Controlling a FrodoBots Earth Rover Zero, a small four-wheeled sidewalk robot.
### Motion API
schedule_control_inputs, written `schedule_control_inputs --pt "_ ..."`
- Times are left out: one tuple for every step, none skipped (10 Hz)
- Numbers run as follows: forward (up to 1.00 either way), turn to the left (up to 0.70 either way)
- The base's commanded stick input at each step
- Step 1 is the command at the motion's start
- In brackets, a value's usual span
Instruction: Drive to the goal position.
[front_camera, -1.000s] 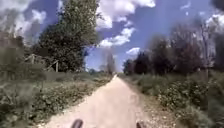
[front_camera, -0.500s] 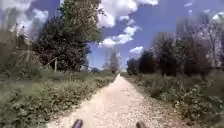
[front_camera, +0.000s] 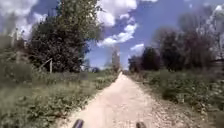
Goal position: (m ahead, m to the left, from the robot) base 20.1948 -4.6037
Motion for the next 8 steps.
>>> schedule_control_inputs --pt "0.85 -0.32" --pt "0.85 -0.20" --pt "0.85 -0.08" --pt "0.85 -0.01" --pt "0.85 -0.06" --pt "0.85 -0.34" --pt "0.85 -0.34" --pt "0.85 -0.34"
